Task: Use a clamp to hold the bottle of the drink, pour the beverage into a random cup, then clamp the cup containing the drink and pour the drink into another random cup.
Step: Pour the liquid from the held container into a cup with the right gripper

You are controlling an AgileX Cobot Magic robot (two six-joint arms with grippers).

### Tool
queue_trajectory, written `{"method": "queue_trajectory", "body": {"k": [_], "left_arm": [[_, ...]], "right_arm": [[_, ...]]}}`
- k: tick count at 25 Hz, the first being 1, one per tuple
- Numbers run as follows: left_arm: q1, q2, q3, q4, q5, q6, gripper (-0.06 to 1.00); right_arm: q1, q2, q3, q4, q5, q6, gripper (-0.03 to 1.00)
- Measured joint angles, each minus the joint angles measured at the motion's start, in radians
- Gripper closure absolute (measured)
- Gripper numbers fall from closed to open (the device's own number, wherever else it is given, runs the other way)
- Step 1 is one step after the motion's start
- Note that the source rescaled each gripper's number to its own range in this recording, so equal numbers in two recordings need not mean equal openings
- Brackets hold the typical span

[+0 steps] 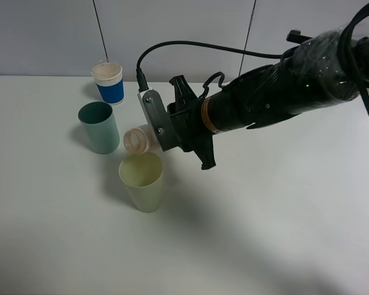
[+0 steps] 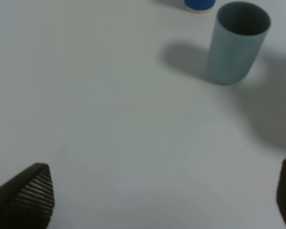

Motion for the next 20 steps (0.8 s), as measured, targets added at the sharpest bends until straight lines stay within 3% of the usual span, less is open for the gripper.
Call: {"method": "queue_trajectory", "body": {"k": [20], "left_arm": [[0.000,0.000,0.000,0.000,0.000,0.000,-0.01]], "right_arm": [[0.005,0.000,-0.060,-0.040,0.027,0.008,0.94]]}}
